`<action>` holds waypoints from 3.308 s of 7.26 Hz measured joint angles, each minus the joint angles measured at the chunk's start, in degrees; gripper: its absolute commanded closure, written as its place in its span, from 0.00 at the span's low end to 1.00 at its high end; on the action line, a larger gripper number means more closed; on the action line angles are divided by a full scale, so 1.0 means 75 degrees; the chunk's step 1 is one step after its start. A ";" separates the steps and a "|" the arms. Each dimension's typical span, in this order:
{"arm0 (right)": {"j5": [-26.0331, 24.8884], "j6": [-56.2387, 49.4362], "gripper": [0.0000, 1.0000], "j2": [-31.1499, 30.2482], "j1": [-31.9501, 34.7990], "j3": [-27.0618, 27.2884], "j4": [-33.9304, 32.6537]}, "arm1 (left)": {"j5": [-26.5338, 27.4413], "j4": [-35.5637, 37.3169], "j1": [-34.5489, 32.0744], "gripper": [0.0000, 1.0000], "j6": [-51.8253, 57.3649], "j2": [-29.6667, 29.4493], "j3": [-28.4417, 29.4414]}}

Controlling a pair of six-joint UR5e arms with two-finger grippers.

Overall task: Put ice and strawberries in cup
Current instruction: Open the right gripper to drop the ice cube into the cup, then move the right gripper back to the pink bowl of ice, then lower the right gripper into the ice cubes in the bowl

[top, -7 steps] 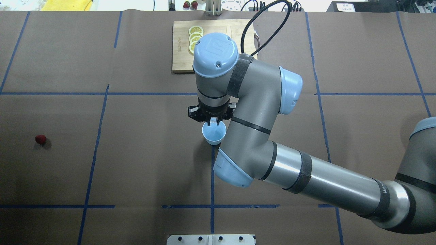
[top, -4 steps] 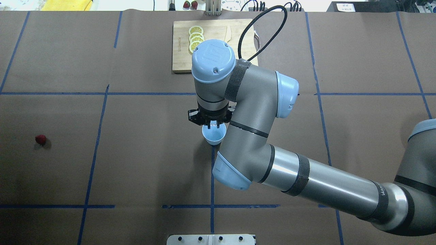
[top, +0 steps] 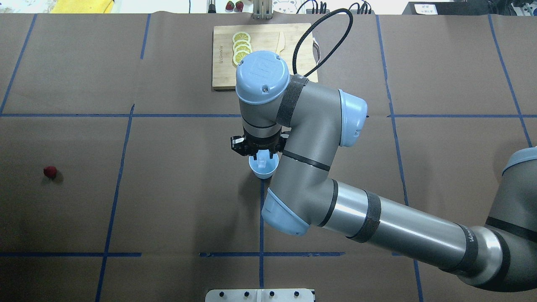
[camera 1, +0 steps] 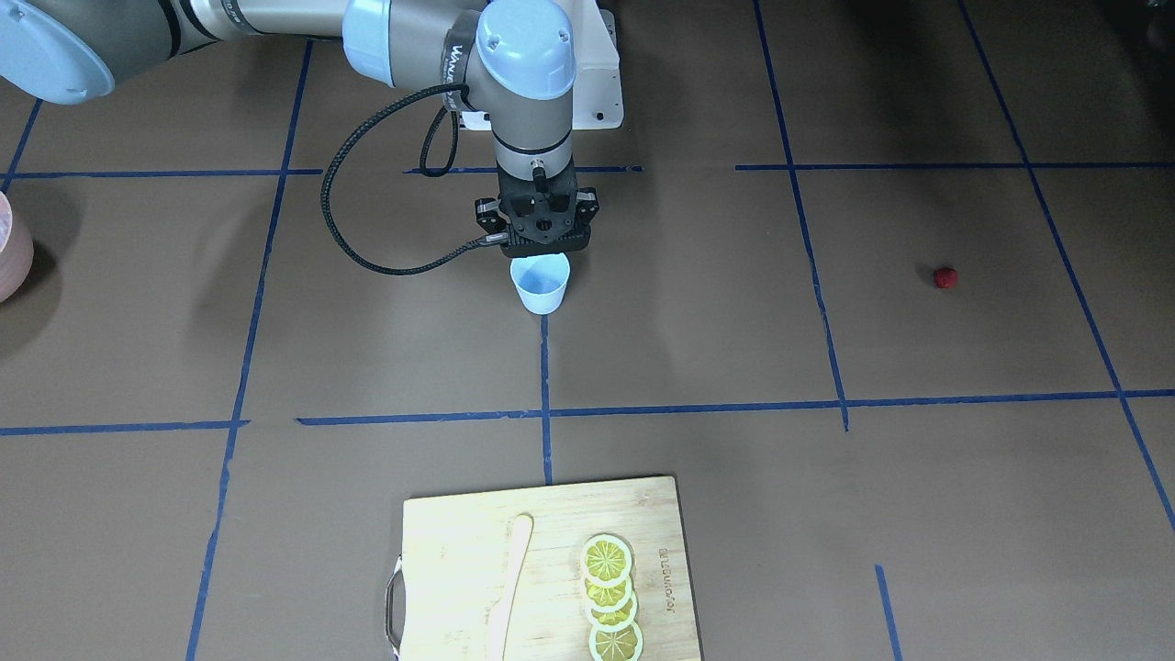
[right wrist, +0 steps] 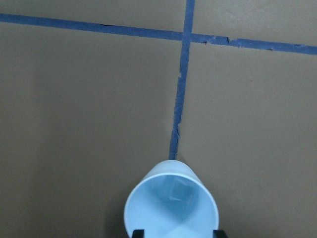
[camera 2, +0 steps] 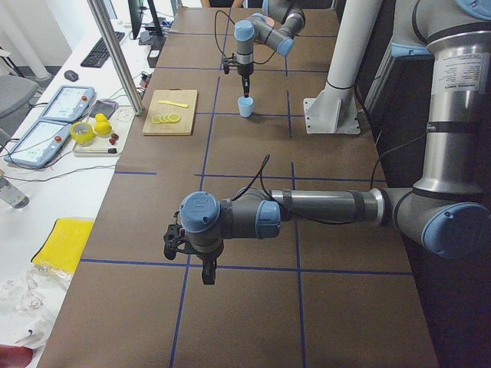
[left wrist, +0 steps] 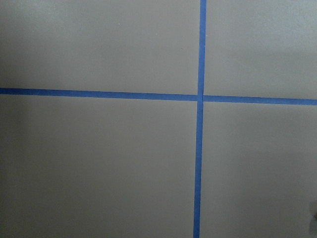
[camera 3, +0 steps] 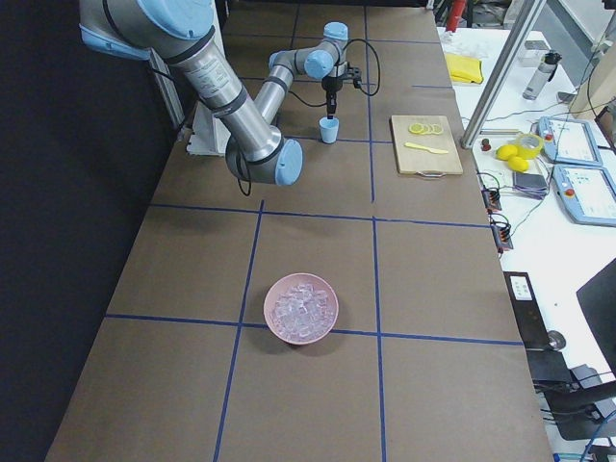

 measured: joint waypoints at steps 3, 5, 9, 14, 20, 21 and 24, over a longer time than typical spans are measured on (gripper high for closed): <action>-0.0088 -0.0005 0.01 -0.0027 0.0092 0.0052 -0.0001 | 0.0000 0.0000 0.0002 0.00 -0.0005 -0.0030 0.0002; -0.0026 -0.0168 0.01 -0.0553 0.0700 0.0689 -0.0055 | 0.0000 0.0000 0.0003 0.00 -0.0011 -0.0074 0.0002; 0.0353 -0.2032 0.01 -0.3290 0.2293 0.3473 -0.0411 | 0.0000 0.0000 0.0000 0.00 -0.0020 -0.0100 -0.0063; 0.1616 -0.6629 0.01 -0.5936 0.5059 0.4071 -0.0433 | -0.0002 0.0000 0.0000 0.00 -0.0032 -0.0103 -0.0136; 0.2323 -0.8549 0.27 -0.9166 0.5901 0.3004 0.3306 | -0.0011 0.0000 0.0000 0.00 -0.0031 -0.0064 -0.0238; 0.2443 -0.8556 0.35 -0.9337 0.5909 0.2779 0.3605 | -0.0011 0.0000 0.0000 0.00 -0.0032 -0.0063 -0.0256; 0.2627 -0.8610 0.40 -0.9671 0.5924 0.2562 0.3762 | -0.0004 0.0000 0.0000 0.00 -0.0030 -0.0066 -0.0267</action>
